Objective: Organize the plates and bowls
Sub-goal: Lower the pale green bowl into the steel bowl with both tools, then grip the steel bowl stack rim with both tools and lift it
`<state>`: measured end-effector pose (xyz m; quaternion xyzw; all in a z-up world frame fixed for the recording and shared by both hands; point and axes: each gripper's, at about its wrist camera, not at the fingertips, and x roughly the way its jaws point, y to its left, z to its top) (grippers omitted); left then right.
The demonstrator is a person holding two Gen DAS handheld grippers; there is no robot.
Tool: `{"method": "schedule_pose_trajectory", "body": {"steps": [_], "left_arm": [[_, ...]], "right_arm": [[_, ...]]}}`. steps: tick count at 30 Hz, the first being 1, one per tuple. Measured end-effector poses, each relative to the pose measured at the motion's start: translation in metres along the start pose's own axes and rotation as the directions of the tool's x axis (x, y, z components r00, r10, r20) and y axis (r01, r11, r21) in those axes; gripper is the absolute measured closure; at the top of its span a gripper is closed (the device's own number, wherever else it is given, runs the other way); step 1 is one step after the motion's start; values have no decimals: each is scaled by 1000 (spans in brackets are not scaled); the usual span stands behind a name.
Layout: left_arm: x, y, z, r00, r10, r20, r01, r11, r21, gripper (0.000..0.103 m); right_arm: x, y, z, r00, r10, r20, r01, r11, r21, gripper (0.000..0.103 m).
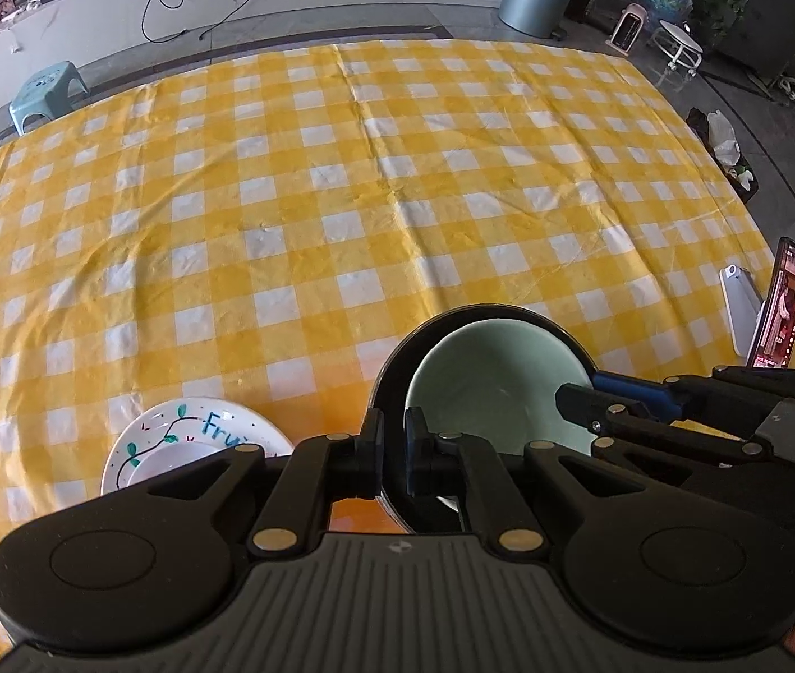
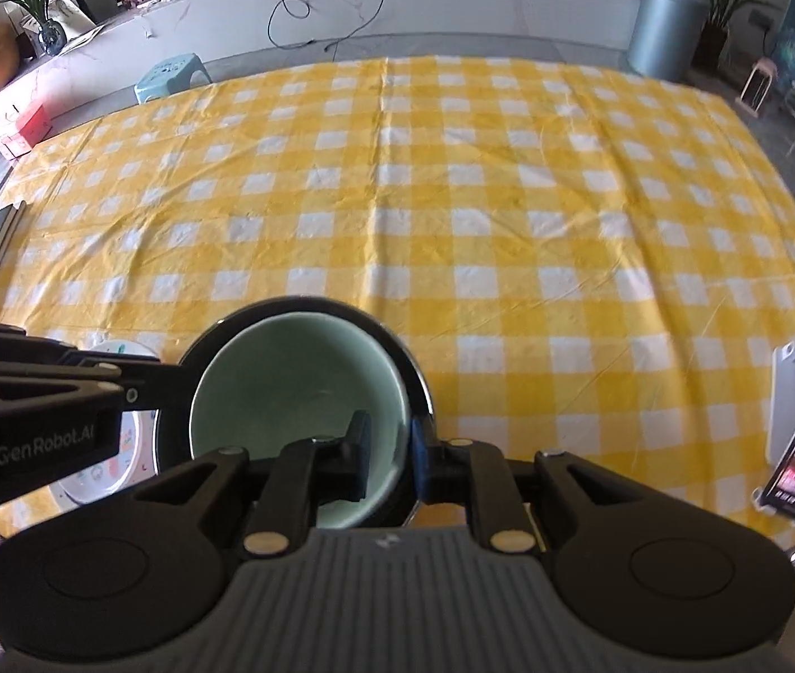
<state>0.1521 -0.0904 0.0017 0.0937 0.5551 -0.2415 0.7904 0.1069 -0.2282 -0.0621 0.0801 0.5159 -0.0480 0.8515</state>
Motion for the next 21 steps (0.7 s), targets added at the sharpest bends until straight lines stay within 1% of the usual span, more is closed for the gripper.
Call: {"method": "schedule_pose_trajectory", "body": {"steps": [7, 9, 10, 11, 12, 13, 15, 16, 17, 19, 21], "left_arm": [[-5, 7, -1, 999, -28, 16, 28, 999, -23, 96], [-7, 8, -1, 999, -34, 21, 35, 999, -26, 87], [-8, 9, -1, 999, -38, 23, 39, 999, -29, 85], [-8, 10, -1, 999, -42, 26, 43, 999, -31, 81], [-8, 10, -1, 999, -43, 27, 44, 999, -32, 75], [-9, 11, -2, 999, -43, 29, 44, 998, -32, 71], [-9, 10, -3, 999, -31, 34, 32, 999, -23, 59], [-8, 10, -4, 999, -24, 34, 24, 1000, -16, 57], [-7, 10, -5, 999, -20, 29, 20, 1000, -13, 51], [-4, 11, -7, 999, -29, 20, 30, 999, -21, 47], [-1, 13, -9, 999, -44, 11, 44, 998, -35, 41]], "right_arm": [[-17, -4, 6, 999, 15, 51, -15, 1000, -3, 91], [-19, -5, 7, 998, 20, 58, -20, 1000, 7, 90], [-20, -6, 7, 998, 24, 62, -24, 1000, 14, 88], [-20, -7, 6, 998, 29, 63, -31, 999, 21, 81], [-20, -8, 6, 997, 35, 64, -37, 999, 28, 71], [-20, -9, 6, 997, 41, 68, -44, 998, 35, 68], [-22, -9, 5, 996, 40, 75, -43, 998, 36, 65], [-21, -9, 4, 997, 35, 75, -38, 999, 36, 63], [-20, -10, 4, 997, 31, 75, -34, 999, 38, 59], [-17, -12, 3, 997, 28, 65, -31, 998, 48, 59], [-12, -15, 2, 998, 29, 48, -32, 997, 65, 59]]}}
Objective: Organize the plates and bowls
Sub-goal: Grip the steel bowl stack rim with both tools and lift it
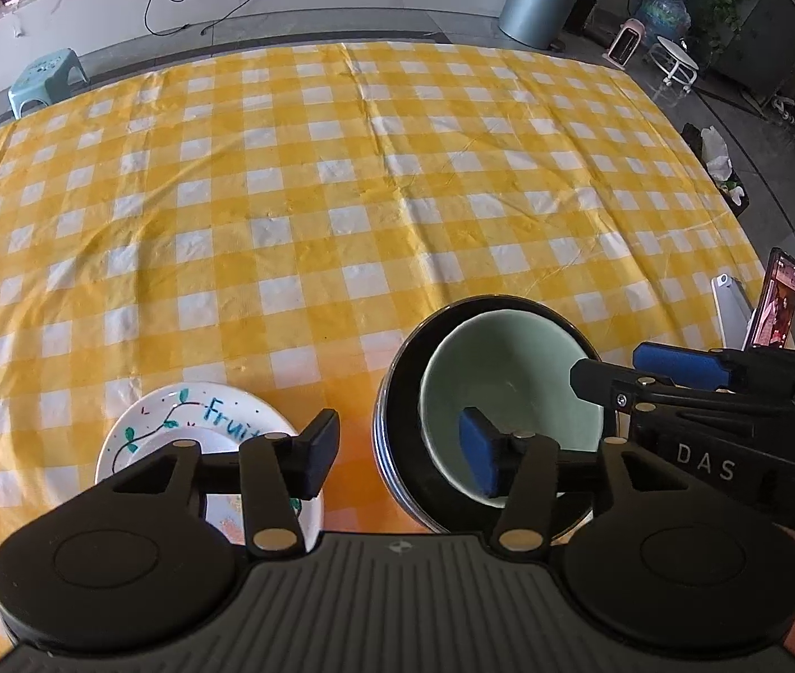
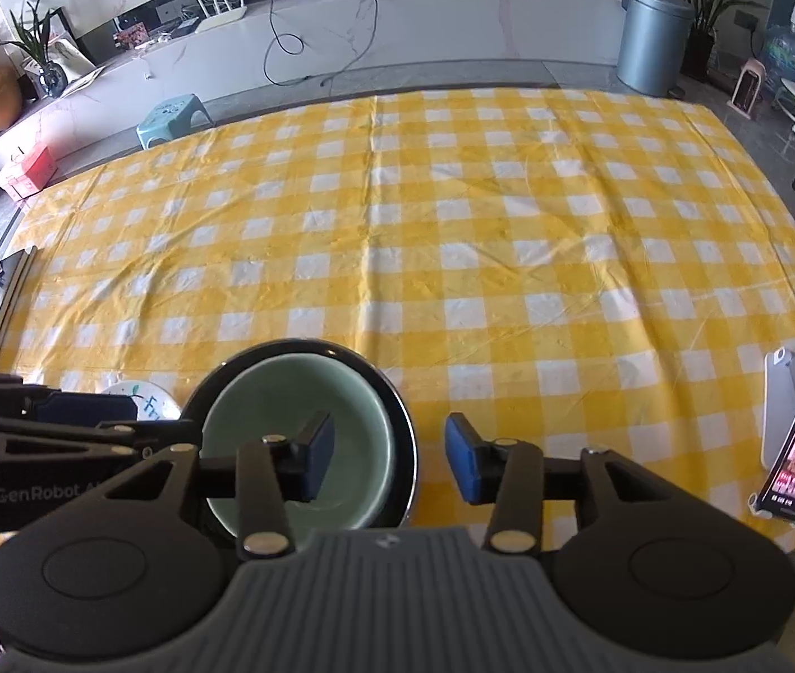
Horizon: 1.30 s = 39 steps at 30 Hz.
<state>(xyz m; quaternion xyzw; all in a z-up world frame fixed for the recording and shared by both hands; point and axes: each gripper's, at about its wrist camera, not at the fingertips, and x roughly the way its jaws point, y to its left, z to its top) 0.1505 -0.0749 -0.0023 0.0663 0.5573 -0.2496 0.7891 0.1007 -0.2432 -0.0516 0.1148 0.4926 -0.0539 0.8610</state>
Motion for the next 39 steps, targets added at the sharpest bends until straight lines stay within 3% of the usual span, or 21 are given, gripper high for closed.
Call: {"method": "schedule_pose_trajectory", "body": {"steps": [3, 10, 15, 26, 34, 39], "left_arm": [[6, 1, -3, 1000, -5, -17, 5, 1000, -14, 37], [23, 10, -10, 998, -52, -30, 49, 992, -114, 36], [31, 16, -21, 998, -69, 8, 69, 983, -170, 36], [49, 32, -37, 994, -97, 53, 109, 936, -336, 38], [63, 26, -33, 995, -96, 9, 93, 933, -347, 38], [70, 27, -34, 990, -138, 8, 130, 909, -396, 42]], "right_arm": [[7, -3, -3, 1000, 7, -20, -7, 1000, 20, 50], [29, -16, -9, 994, 66, -90, -55, 991, 125, 47], [41, -29, -18, 986, 127, -110, -99, 969, 228, 47], [57, -54, -44, 962, 267, -59, -208, 854, 478, 47], [60, -54, -44, 973, 230, -35, -187, 863, 469, 48], [64, -60, -48, 968, 250, -25, -207, 848, 487, 53]]}}
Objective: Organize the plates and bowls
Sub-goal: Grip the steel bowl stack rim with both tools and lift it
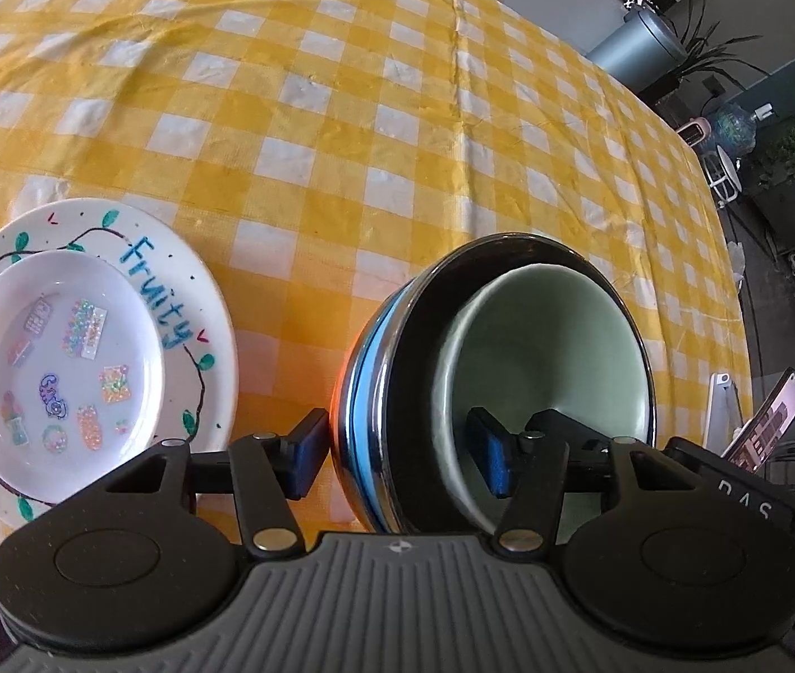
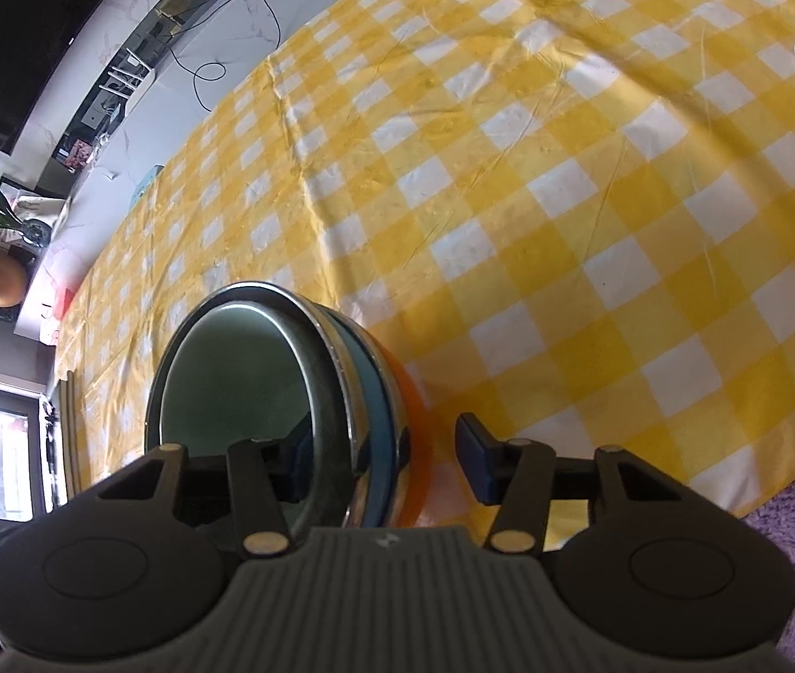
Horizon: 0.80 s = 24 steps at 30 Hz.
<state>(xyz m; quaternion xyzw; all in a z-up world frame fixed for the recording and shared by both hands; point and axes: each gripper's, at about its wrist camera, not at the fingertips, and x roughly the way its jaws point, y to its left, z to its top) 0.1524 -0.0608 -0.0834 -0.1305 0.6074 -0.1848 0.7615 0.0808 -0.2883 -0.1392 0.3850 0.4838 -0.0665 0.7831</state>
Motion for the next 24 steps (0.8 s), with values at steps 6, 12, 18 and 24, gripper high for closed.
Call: {"method": "schedule_pose_trajectory", "body": {"steps": [6, 12, 18, 24], "left_arm": [[0, -5, 4, 1000, 17, -21, -16, 1000, 23, 44], [0, -5, 7, 999, 22, -43, -22, 1000, 19, 46], [-2, -7, 7, 1000, 22, -21, -21, 999, 49, 50], [-5, -7, 7, 1000, 19, -13, -18, 999, 49, 50]], "right_arm": [[6, -5, 1, 999, 33, -22, -32, 999, 27, 55], [10, -5, 0, 998, 36, -42, -33, 998, 54, 59], [10, -4, 0, 999, 29, -46, -27, 998, 57, 60], [9, -3, -1, 999, 29, -37, -26, 998, 63, 62]]}}
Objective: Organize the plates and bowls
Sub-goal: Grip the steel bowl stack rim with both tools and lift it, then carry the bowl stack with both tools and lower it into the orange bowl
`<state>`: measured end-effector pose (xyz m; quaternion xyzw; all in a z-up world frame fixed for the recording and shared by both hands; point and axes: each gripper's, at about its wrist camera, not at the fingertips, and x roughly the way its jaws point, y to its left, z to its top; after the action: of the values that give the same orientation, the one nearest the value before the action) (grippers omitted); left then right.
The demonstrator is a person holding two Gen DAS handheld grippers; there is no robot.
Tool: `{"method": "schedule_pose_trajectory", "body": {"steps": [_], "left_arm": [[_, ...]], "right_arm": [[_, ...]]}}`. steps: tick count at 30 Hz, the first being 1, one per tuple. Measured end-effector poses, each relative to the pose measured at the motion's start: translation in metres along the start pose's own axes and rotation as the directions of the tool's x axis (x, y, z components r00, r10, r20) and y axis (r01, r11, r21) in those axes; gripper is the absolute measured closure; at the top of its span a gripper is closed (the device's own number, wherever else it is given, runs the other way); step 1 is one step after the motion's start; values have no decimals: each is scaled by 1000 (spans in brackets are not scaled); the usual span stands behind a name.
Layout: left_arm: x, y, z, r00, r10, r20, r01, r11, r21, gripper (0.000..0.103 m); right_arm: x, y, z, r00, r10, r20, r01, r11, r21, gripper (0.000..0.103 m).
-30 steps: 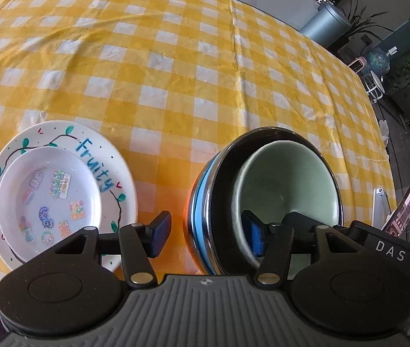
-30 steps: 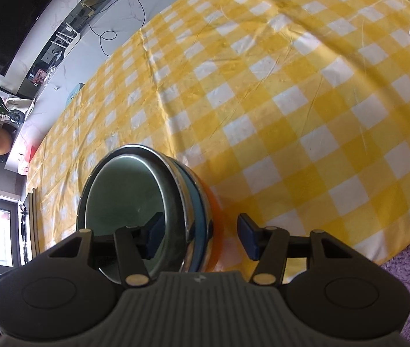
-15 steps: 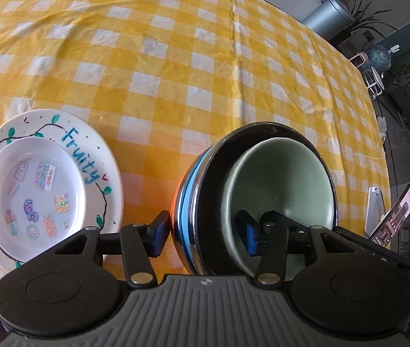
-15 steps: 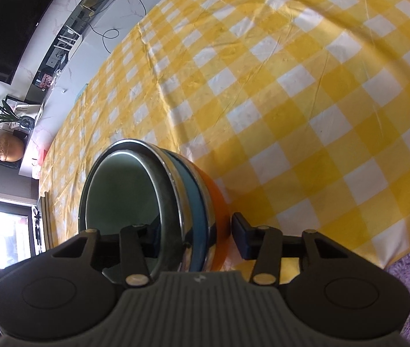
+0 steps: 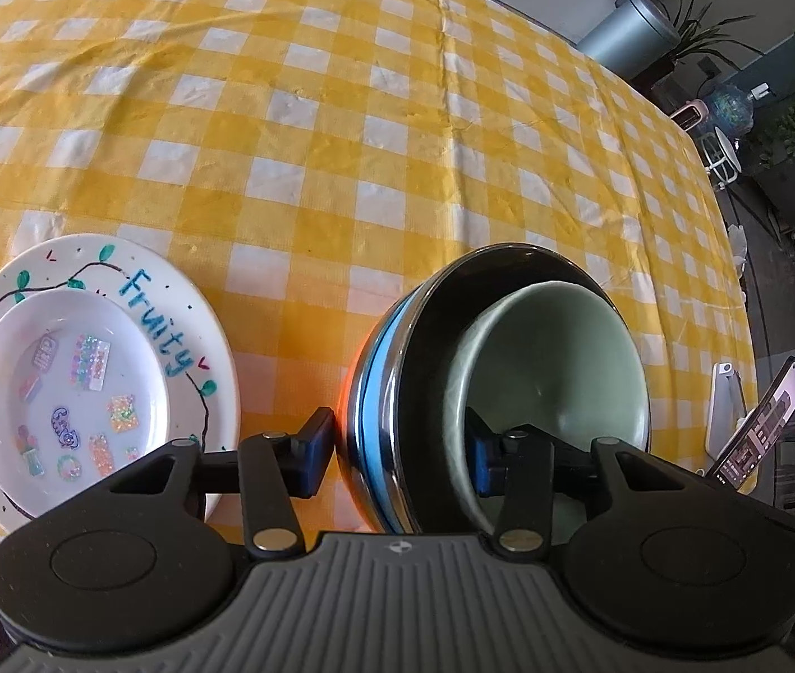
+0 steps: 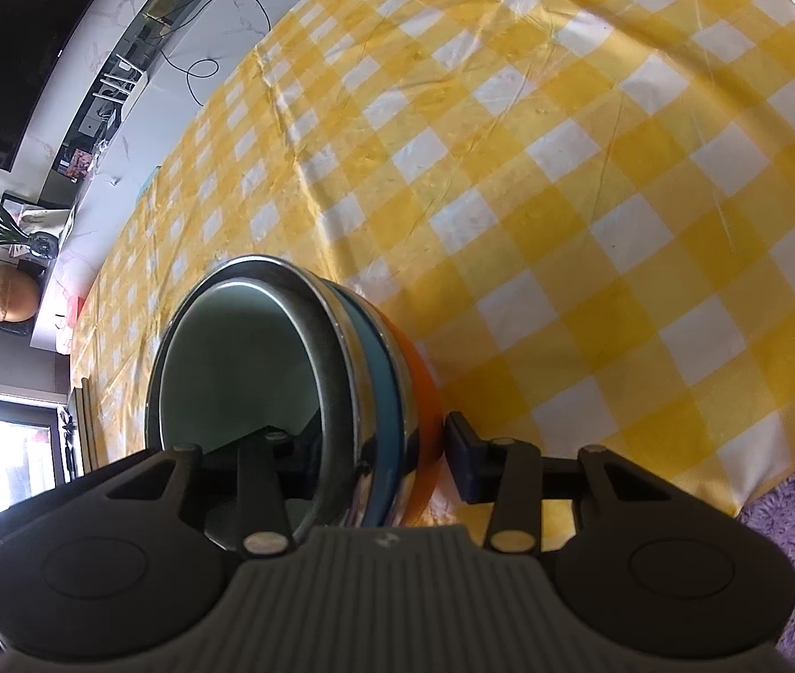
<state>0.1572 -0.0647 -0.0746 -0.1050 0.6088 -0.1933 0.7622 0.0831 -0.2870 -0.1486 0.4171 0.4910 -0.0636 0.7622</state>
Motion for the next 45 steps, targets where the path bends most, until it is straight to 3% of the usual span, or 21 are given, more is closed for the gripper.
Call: {"method": "schedule_pose_trajectory", "body": {"steps": [6, 14, 28, 36, 45], "left_arm": [[-14, 6, -2, 1000, -23, 12, 23, 1000, -13, 51], [-44, 19, -5, 996, -33, 86, 34, 999, -6, 51], [-100, 95, -10, 983, 8, 185, 19, 990, -139, 51], [-107, 135, -15, 982, 44, 184, -3, 976, -216, 51], [-94, 144, -17, 989, 41, 144, -5, 970, -242, 51]], "right_arm": [[-9, 4, -3, 1000, 7, 9, -7, 1000, -7, 62], [-22, 33, -15, 999, 17, 45, -12, 996, -89, 65], [-3, 115, -50, 998, 61, -12, -62, 966, -251, 67], [24, 148, -70, 996, 54, -66, -72, 945, -320, 67], [40, 149, -73, 995, 19, -93, -49, 943, -331, 67]]}}
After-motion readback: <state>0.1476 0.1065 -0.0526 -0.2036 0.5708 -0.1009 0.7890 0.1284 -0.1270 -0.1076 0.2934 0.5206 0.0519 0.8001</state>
